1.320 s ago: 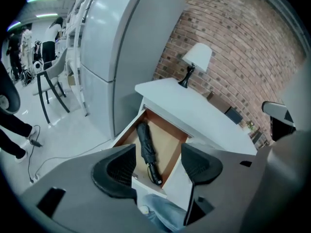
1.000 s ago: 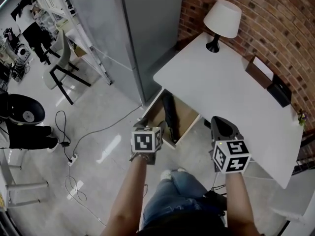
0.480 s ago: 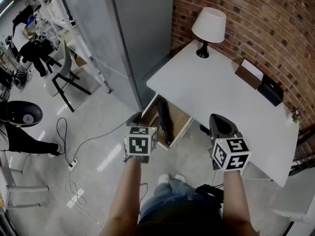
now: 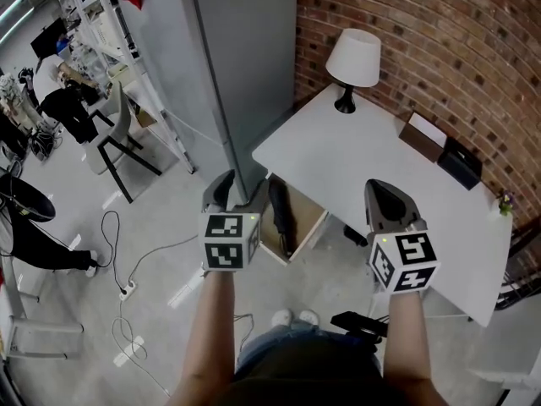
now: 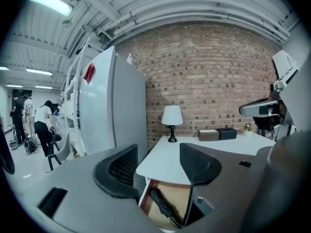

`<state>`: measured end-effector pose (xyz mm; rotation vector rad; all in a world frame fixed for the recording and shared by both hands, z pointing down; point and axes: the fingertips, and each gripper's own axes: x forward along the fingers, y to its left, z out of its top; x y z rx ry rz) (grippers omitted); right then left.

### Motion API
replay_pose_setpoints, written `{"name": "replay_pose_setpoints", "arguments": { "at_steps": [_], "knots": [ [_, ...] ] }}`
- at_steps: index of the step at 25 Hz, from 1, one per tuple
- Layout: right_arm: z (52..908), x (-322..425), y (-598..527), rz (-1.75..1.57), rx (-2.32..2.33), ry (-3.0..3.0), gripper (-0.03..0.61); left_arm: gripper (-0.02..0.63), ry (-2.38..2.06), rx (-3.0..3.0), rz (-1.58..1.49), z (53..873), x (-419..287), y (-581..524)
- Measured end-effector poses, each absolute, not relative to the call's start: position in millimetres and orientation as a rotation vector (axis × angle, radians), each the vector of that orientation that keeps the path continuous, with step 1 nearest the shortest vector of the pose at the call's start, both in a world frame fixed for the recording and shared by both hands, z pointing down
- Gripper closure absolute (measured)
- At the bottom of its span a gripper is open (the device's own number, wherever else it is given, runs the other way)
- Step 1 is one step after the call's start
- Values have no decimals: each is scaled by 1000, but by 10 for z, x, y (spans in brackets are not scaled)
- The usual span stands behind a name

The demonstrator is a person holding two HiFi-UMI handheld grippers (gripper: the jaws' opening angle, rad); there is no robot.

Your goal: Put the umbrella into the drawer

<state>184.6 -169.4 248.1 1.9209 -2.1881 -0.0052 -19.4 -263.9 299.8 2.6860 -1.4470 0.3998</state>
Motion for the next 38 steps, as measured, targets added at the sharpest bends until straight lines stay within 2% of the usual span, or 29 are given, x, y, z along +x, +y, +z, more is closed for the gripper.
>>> {"name": "replay_pose_setpoints", "arguments": {
  "at_steps": [7,12,13,14,15,18,27,38],
  "knots": [
    [2011,1847,-1723,-188,1918,-2224,578,385,-1587,2849,289,2358,-203,-2579],
    [1846,1866,-1726,-249,1908,-2232,578,443,-1652,2909,258,2058,-197,-2569],
    [1819,1874,-1731,-258,1909,-2231,578,480,-1680,2912,237,1991,-210,-2569],
    [1791,1881,-1736,-267,1912,-2231,578,578,-1707,2907,198,1922,-234,-2567],
    [1762,1886,-1739,-277,1914,-2231,579,612,-1717,2899,151,1859,-257,-2561],
    [1676,1890,-1739,-309,1921,-2232,578,612,-1714,2902,58,1706,-288,-2531],
    [1461,1913,-1712,-430,1929,-2207,578,612,-1830,2941,104,1504,-325,-2460],
    [1355,1907,-1637,-482,1961,-2222,578,611,-1834,2894,-12,1467,-345,-2402]
  ]
}}
